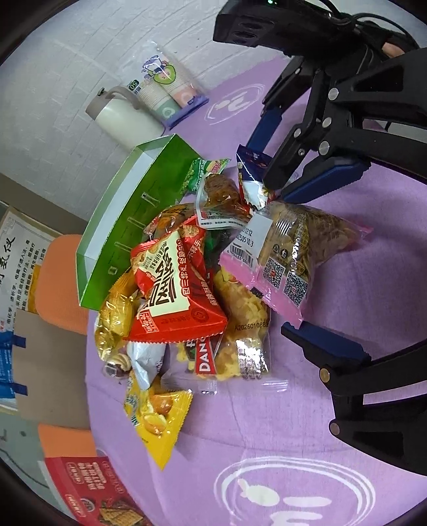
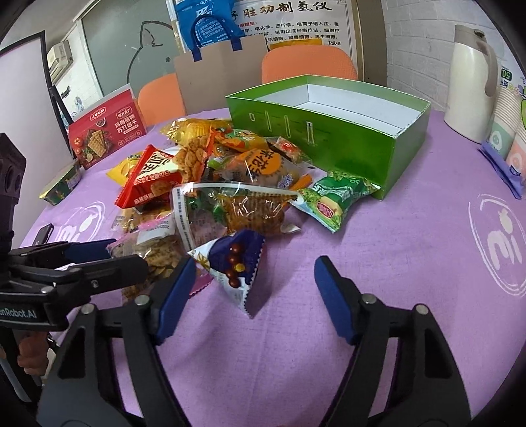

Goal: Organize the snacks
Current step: 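Drop the pink-labeled bag in the green box with left tool while right tool drops blue candy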

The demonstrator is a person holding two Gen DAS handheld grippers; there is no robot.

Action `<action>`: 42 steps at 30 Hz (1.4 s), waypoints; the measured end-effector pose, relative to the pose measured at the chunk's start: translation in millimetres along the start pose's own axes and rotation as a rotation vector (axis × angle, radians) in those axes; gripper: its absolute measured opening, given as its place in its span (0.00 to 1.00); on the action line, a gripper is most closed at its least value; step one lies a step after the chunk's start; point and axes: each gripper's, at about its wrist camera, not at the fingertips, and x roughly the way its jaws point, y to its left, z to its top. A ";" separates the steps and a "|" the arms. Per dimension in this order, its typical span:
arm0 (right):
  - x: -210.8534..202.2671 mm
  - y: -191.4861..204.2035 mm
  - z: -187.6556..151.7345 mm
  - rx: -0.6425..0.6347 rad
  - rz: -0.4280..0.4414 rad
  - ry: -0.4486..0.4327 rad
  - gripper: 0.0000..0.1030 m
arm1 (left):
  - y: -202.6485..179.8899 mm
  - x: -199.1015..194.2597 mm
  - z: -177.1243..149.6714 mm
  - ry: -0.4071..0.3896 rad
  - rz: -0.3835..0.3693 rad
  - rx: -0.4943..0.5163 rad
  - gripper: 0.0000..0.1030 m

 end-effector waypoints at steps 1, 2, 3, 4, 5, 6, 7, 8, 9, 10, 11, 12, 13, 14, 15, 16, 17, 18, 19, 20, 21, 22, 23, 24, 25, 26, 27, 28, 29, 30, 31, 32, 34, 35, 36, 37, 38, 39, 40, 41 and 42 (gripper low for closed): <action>2.5 0.1 -0.5 -0.002 0.011 0.009 0.55 | 2.7 1.9 0.3 0.003 -0.020 -0.026 0.73; 3.9 0.1 -1.0 0.000 0.025 0.014 0.51 | 5.2 5.3 -0.1 0.014 -0.042 -0.045 0.73; 5.1 0.1 -1.7 0.003 0.037 0.020 0.48 | 7.3 9.5 -1.2 0.031 -0.055 -0.064 0.73; 6.0 0.5 -2.8 0.001 0.052 0.024 0.38 | 8.6 10.2 -2.6 0.024 -0.065 -0.078 0.73; 5.8 1.8 -4.0 0.000 0.069 0.021 0.30 | 8.8 9.4 -3.6 0.013 -0.062 -0.082 0.73; 4.1 2.9 -4.8 -0.003 0.059 0.016 0.30 | 8.8 10.0 -3.7 0.019 -0.066 -0.083 0.73; 2.7 3.5 -5.4 -0.010 0.045 0.014 0.30 | 8.5 10.2 -3.6 0.025 -0.069 -0.078 0.69; 0.2 3.2 -7.0 -0.012 0.037 0.009 0.29 | 8.4 9.5 -4.0 0.024 -0.086 -0.079 0.62; -2.6 1.5 -8.2 -0.003 0.039 0.004 0.28 | 8.2 8.7 -4.3 0.026 -0.112 -0.083 0.53; -6.2 -0.8 -9.5 0.007 0.040 -0.002 0.28 | 7.5 8.3 -4.9 0.031 -0.109 -0.084 0.52; -10.0 -2.8 -10.0 0.013 0.035 -0.009 0.28 | 7.0 7.1 -5.5 0.026 -0.102 -0.077 0.51; -15.4 -5.0 -11.1 0.020 0.030 -0.019 0.28 | 5.5 6.2 -6.1 0.021 -0.092 -0.068 0.50; -21.3 -7.5 -11.8 0.028 0.026 -0.029 0.28 | 4.9 4.6 -6.8 0.017 -0.085 -0.069 0.49; -28.1 -10.5 -12.4 0.037 0.025 -0.040 0.28 | 6.3 1.9 -8.3 0.016 -0.078 -0.078 0.49; -34.1 -13.0 -12.2 0.045 0.025 -0.049 0.28 | 7.3 -1.2 -9.4 0.012 -0.074 -0.086 0.49; -38.4 -14.4 -10.9 0.048 0.023 -0.057 0.28 | 6.7 -5.6 -10.5 0.008 -0.075 -0.082 0.49; -44.6 -16.4 -10.1 0.049 0.018 -0.066 0.28 | 4.9 -11.0 -11.6 0.003 -0.072 -0.070 0.49; -50.0 -17.7 -8.7 0.048 0.013 -0.079 0.28 | 3.5 -17.4 -12.6 -0.005 -0.069 -0.056 0.49; -54.7 -18.9 -6.4 0.048 0.011 -0.092 0.28 | 1.3 -24.8 -12.2 -0.015 -0.072 -0.042 0.49; -58.1 -20.0 -3.0 0.049 0.014 -0.105 0.28 | -1.0 -32.0 -10.5 -0.023 -0.078 -0.032 0.49; -61.4 -21.0 0.6 0.049 0.019 -0.117 0.28 | -3.6 -40.2 -6.8 -0.033 -0.090 -0.022 0.49; -65.0 -22.0 5.3 0.045 0.021 -0.130 0.28 | -6.5 -47.9 -1.4 -0.047 -0.102 -0.012 0.49; -67.3 -22.2 10.8 0.041 0.020 -0.144 0.28 | -9.4 -55.1 5.1 -0.062 -0.109 0.000 0.49; -69.8 -23.4 16.6 0.041 0.017 -0.159 0.28 | -13.9 -62.5 13.7 -0.083 -0.108 0.021 0.49; -72.3 -25.0 23.1 0.041 0.016 -0.175 0.28 | -19.0 -68.7 23.4 -0.106 -0.102 0.042 0.49; -74.5 -26.9 29.7 0.040 0.014 -0.192 0.28 | -23.5 -73.1 33.3 -0.126 -0.098 0.056 0.49; -75.5 -28.8 36.3 0.037 0.006 -0.207 0.28 | -28.4 -76.6 43.6 -0.144 -0.101 0.068 0.49; -75.4 -30.4 41.6 0.034 -0.007 -0.217 0.28 | -33.8 -78.6 54.9 -0.157 -0.109 0.078 0.49; -74.4 -34.1 48.9 0.032 -0.024 -0.229 0.28 | -38.4 -78.9 66.1 -0.166 -0.119 0.087 0.49; -72.2 -38.4 55.9 0.032 -0.037 -0.235 0.28 | -43.3 -77.7 76.4 -0.174 -0.118 0.094 0.49; -68.2 -43.7 63.7 0.036 -0.047 -0.237 0.28 | -49.4 -75.2 87.3 -0.185 -0.106 0.108 0.49; -63.4 -48.7 70.6 0.044 -0.054 -0.236 0.28 | -57.4 -70.3 98.2 -0.194 -0.094 0.127 0.49; -53.1 -59.0 82.6 0.058 -0.068 -0.231 0.28 | -68.9 -55.6 116.4 -0.187 -0.084 0.155 0.49; -46.2 -64.5 89.2 0.063 -0.076 -0.225 0.28 | -73.2 -47.9 123.0 -0.178 -0.086 0.157 0.49; -40.1 -70.0 94.1 0.067 -0.083 -0.221 0.28 | -76.5 -37.9 131.8 -0.165 -0.093 0.154 0.49; -31.9 -74.2 100.3 0.074 -0.090 -0.215 0.28 | -77.8 -27.3 140.3 -0.155 -0.095 0.151 0.49; -27.0 -78.8 104.4 0.081 -0.093 -0.211 0.28 | -77.7 -19.9 145.4 -0.150 -0.092 0.150 0.49; -22.6 -82.7 106.0 0.088 -0.095 -0.206 0.28 | -79.2 -10.2 152.6 -0.144 -0.089 0.145 0.49; -17.3 -87.1 109.4 0.093 -0.095 -0.200 0.28 | -80.0 0.2 160.8 -0.138 -0.088 0.141 0.49; -11.7 -89.9 113.4 0.094 -0.094 -0.194 0.28 | -81.6 8.2 166.2 -0.133 -0.087 0.141 0.49; -6.1 -92.3 116.6 0.094 -0.093 -0.185 0.28 | -82.1 17.7 172.4 -0.130 -0.078 0.138 0.49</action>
